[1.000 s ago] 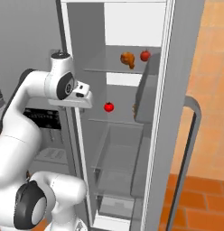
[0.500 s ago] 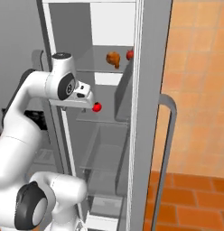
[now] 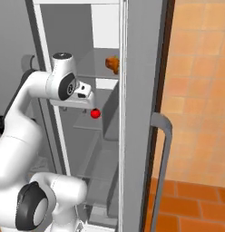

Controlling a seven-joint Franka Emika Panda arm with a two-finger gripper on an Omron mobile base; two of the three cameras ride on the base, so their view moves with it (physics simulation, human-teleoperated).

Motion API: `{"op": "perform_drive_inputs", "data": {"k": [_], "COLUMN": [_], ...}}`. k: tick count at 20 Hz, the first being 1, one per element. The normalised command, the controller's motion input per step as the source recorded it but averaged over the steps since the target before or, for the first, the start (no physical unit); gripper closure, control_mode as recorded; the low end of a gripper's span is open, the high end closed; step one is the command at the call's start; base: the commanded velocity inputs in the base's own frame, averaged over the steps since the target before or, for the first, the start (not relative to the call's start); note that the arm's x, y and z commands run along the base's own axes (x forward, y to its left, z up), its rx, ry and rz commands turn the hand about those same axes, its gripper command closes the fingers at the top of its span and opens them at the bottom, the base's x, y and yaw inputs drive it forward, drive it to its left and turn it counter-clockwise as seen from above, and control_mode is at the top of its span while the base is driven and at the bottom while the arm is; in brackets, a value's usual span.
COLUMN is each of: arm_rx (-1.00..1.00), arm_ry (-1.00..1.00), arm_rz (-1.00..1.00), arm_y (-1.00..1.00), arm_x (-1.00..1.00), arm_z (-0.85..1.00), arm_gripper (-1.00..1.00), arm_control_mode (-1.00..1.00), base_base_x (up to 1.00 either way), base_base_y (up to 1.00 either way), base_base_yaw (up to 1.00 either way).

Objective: Place one tomato and one chicken drumstick in each tupperware on the nearby counter, to pack two identical lunches.

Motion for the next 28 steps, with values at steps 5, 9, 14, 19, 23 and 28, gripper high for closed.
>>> {"op": "perform_drive_inputs", "data": {"k": [5, 9, 14, 19, 23, 28], "arm_rx": [0.00, 0.00, -0.01, -0.05, -0.07, -0.06], "arm_ry": [0.00, 0.00, -0.03, -0.26, -0.24, -0.12], "arm_rz": [0.00, 0.00, -0.05, -0.03, 0.00, 0.00], "arm_y": [0.00, 0.00, 0.00, -0.05, -0.19, -0.39], "arm_x": [0.00, 0.00, 0.06, 0.00, 0.13, 0.48], "arm_z": [0.00, 0.00, 0.17, 0.71, 0.56, 0.41], "arm_gripper": [-1.00, -1.00, -1.00, -1.00, -1.00, -1.00], "arm_control_mode": [1.00, 1.00, -1.00, -1.00, -1.00, -1.00], "base_base_x": [0.00, 0.00, 0.01, 0.00, 0.00, 0.00], "base_base_y": [-0.46, -0.24, 0.00, 0.00, 0.00, 0.00], "base_base_yaw": [0.03, 0.00, 0.00, 0.00, 0.00, 0.00]}}
